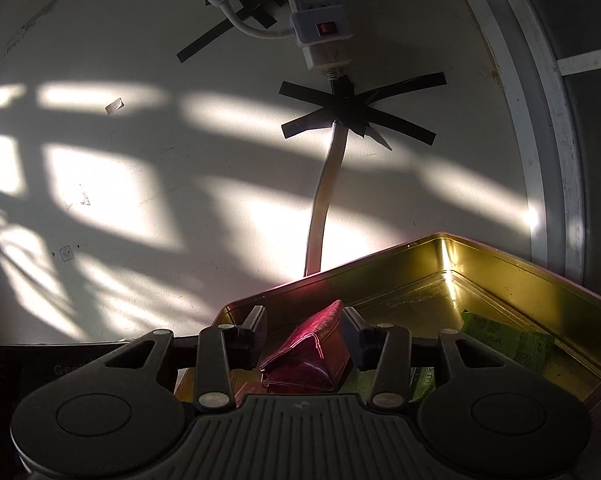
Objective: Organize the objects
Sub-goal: 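Place the magenta pouch into the pink tin and open the left tool, then move the left tool to the green toothpaste box and grasp it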
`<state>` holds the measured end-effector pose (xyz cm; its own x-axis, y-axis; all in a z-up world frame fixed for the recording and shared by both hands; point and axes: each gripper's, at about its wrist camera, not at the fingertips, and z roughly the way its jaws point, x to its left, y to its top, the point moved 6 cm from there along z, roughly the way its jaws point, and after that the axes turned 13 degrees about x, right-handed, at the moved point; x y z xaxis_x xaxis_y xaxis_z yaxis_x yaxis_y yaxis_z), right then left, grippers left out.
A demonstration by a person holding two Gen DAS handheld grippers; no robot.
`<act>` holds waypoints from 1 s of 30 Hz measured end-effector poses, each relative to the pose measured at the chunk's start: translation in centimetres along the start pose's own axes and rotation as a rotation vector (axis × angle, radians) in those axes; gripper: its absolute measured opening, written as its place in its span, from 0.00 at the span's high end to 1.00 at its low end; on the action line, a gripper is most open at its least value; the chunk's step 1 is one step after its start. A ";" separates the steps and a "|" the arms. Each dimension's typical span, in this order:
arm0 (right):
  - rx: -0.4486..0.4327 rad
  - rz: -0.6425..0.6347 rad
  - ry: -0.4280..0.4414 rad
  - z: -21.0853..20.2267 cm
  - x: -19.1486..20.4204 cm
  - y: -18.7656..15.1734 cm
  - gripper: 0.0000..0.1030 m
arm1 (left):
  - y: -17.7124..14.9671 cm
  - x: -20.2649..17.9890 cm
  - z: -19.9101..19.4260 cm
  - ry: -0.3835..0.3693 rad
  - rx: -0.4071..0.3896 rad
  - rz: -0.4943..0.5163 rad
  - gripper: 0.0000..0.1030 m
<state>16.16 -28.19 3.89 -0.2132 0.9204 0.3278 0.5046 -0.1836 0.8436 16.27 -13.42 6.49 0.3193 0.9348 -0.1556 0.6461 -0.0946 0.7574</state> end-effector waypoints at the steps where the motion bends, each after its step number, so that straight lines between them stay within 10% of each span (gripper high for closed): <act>1: -0.001 -0.006 0.015 -0.5 0.5 -0.2 0.58 | -0.4 0.3 -1.0 -0.001 -0.010 -0.001 0.64; 9: -0.032 -0.146 0.200 -5.4 7.2 -2.6 0.58 | -6.9 7.0 -9.3 0.066 -0.053 -0.111 0.63; 18: 0.220 -0.444 0.324 -3.4 17.0 -10.5 0.58 | -14.6 18.6 -11.6 0.326 0.051 -0.345 0.64; 30: 0.402 -0.501 0.235 2.6 19.2 -13.5 0.59 | -16.8 22.1 -12.4 0.234 0.001 -0.502 0.63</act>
<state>7.44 -7.18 -2.34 -0.6549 0.7533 0.0612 0.5599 0.4292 0.7087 3.86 13.06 -1.79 -0.1908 0.9163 -0.3522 0.6796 0.3822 0.6261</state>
